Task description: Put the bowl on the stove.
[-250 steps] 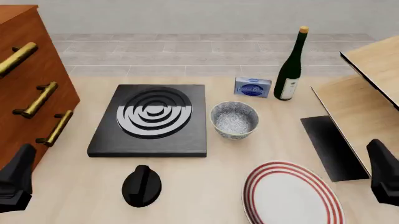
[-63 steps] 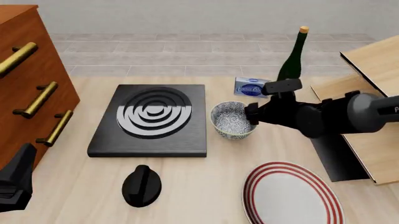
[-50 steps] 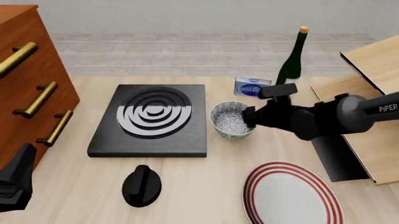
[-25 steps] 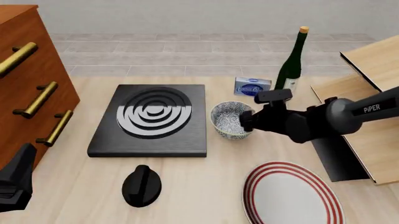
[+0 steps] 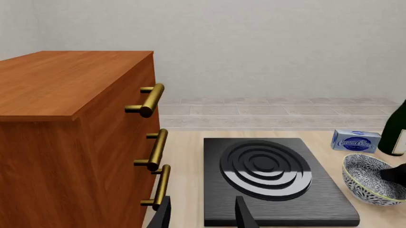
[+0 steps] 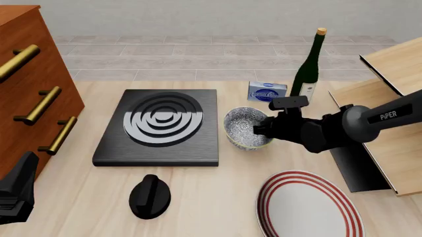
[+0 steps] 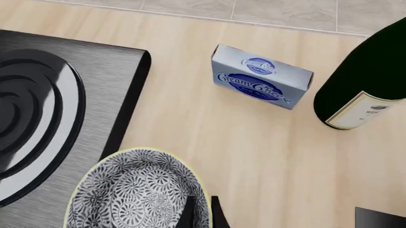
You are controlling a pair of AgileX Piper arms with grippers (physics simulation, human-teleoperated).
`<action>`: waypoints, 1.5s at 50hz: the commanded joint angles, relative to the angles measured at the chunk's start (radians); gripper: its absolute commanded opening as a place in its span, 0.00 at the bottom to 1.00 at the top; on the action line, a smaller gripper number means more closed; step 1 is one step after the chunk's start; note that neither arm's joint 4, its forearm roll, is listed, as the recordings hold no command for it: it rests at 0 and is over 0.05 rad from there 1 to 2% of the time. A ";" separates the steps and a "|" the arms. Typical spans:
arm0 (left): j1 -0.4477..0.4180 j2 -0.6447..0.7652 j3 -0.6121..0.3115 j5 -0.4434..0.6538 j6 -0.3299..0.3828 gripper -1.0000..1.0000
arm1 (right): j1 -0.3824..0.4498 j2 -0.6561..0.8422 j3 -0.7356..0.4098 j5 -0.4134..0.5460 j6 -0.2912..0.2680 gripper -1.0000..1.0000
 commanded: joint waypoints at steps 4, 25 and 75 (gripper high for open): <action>0.000 0.000 0.000 0.000 0.000 1.00 | -0.003 -0.004 0.015 -0.003 0.003 0.00; 0.000 0.000 0.000 0.000 0.000 1.00 | -0.011 -0.106 0.019 0.045 -0.015 0.00; 0.000 0.000 0.000 0.000 0.000 1.00 | 0.097 -0.354 -0.184 0.304 0.000 0.00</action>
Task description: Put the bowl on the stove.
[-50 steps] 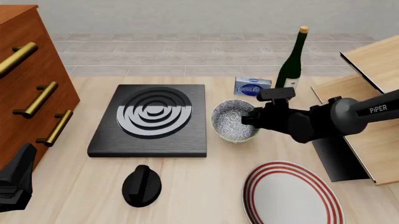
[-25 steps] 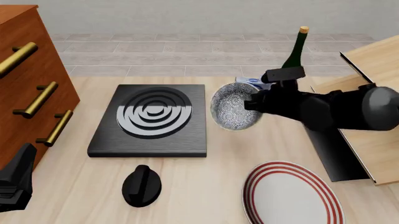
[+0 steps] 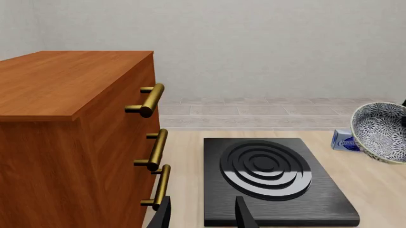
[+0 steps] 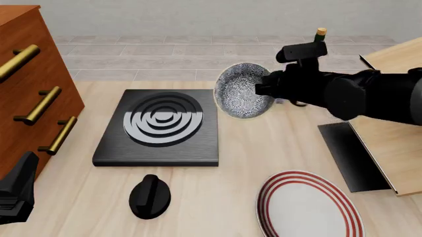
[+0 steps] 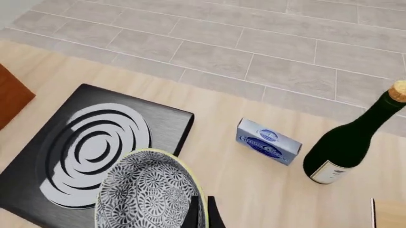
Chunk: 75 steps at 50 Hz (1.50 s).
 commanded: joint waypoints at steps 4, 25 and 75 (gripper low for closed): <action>0.000 0.000 0.000 0.000 0.000 1.00 | 0.052 0.043 -0.148 0.069 0.065 0.00; 0.000 0.000 0.000 0.000 0.000 1.00 | 0.121 0.250 -0.381 0.113 0.184 0.00; 0.000 0.000 0.000 0.000 0.000 1.00 | 0.220 0.645 -0.805 0.220 0.351 0.00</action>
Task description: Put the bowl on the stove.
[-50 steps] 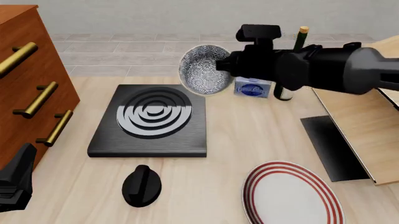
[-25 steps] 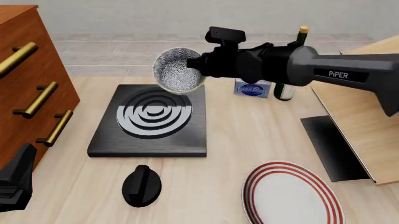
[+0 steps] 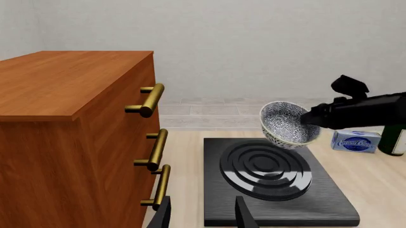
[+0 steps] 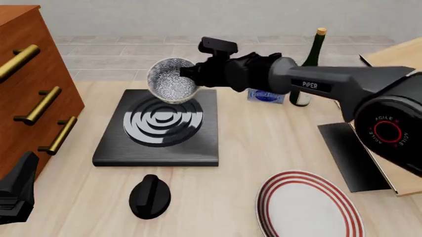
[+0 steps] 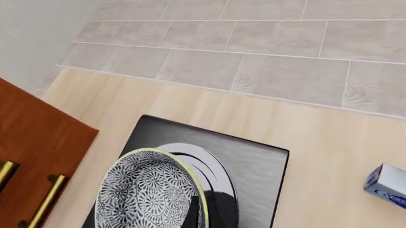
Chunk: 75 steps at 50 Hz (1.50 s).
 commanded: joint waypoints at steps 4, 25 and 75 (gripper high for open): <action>0.000 0.000 0.000 0.000 0.000 1.00 | 0.010 0.082 -0.089 0.010 0.031 0.00; 0.000 0.000 0.000 0.000 0.000 1.00 | 0.033 0.172 -0.174 0.015 0.063 0.00; 0.000 0.000 0.000 0.000 0.000 1.00 | 0.054 0.235 -0.152 -0.027 0.087 0.00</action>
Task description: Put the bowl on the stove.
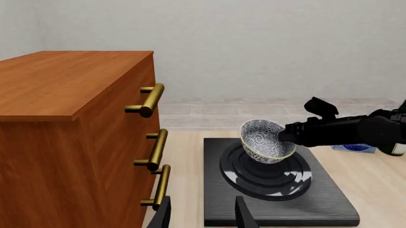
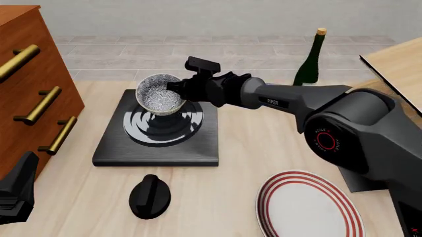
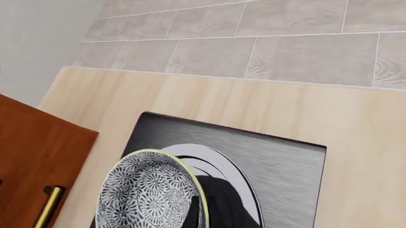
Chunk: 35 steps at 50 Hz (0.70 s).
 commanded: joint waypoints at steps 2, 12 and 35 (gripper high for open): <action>0.000 0.000 0.000 0.000 0.000 1.00 | 0.014 0.014 0.022 -0.007 0.002 0.00; 0.000 0.000 0.000 0.000 0.000 1.00 | 0.007 -0.005 0.025 0.000 -0.002 1.00; 0.000 0.000 0.000 0.000 0.000 1.00 | 0.003 -0.072 0.024 0.032 -0.023 1.00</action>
